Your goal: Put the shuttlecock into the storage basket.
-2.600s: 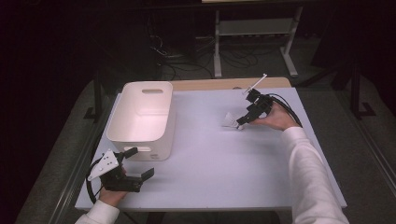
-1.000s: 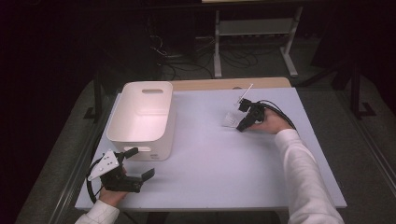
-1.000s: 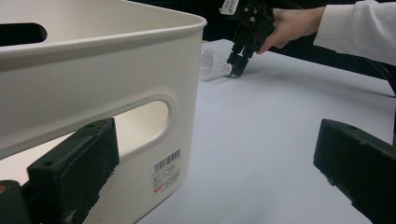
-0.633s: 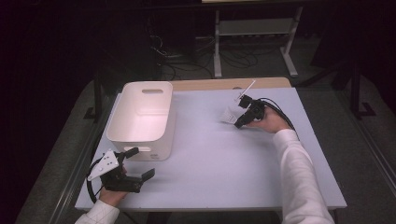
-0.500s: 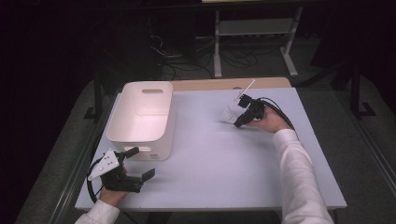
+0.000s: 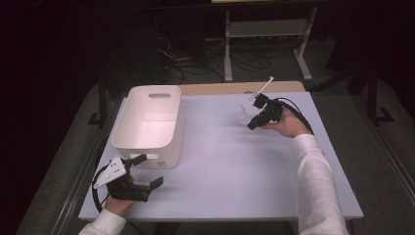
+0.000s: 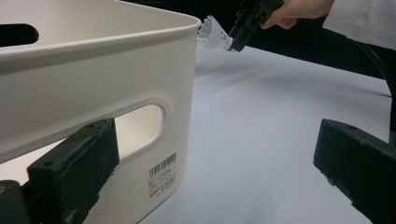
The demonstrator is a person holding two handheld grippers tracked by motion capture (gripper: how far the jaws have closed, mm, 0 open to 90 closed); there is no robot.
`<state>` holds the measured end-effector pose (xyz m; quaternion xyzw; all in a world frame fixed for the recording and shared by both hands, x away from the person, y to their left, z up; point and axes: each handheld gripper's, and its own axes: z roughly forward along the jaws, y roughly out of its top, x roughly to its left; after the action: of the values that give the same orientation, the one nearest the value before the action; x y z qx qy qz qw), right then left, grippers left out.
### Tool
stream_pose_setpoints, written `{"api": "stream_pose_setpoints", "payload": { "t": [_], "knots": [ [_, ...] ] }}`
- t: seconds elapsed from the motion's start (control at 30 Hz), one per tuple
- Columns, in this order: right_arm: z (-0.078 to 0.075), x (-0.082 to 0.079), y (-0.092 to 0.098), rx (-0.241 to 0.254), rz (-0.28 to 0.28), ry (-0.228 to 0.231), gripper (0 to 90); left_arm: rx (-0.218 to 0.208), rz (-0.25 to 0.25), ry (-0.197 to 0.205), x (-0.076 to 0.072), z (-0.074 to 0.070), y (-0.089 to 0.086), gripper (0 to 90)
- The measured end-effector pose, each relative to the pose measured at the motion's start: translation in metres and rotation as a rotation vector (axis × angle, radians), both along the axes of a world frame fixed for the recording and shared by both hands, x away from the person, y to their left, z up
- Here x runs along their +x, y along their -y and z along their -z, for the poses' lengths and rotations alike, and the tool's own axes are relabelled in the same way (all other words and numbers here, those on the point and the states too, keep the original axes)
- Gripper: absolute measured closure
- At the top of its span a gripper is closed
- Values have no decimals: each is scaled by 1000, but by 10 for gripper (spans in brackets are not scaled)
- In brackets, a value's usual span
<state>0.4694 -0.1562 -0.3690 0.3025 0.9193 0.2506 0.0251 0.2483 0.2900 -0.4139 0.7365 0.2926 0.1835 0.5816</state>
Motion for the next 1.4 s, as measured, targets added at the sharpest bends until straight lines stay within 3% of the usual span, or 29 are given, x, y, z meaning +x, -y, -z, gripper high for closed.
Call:
{"api": "stream_pose_setpoints", "payload": {
  "t": [0.5, 0.9, 0.93, 1.03, 1.23, 1.4],
  "knots": [
    [-34, -11, -2, 14, -41, 33, 637, -1, 1, 1, 0, 0, 0, 0],
    [-62, -23, -22, 57, -107, 79, 637, 1, 9, 2, 0, 0, 2, 0],
    [-64, -24, -23, 62, -113, 81, 637, 22, 9, 0, 0, 0, 0, 0],
    [-71, -25, -28, 76, -127, 84, 637, 20, 10, -3, -1, -1, 0, 0],
    [-81, -27, -37, 67, -154, 95, 637, 0, 11, 7, 0, 1, 3, 0],
    [-89, -30, -46, 69, -172, 111, 637, 17, 15, 5, 0, 0, 1, 0]
  ]
}}
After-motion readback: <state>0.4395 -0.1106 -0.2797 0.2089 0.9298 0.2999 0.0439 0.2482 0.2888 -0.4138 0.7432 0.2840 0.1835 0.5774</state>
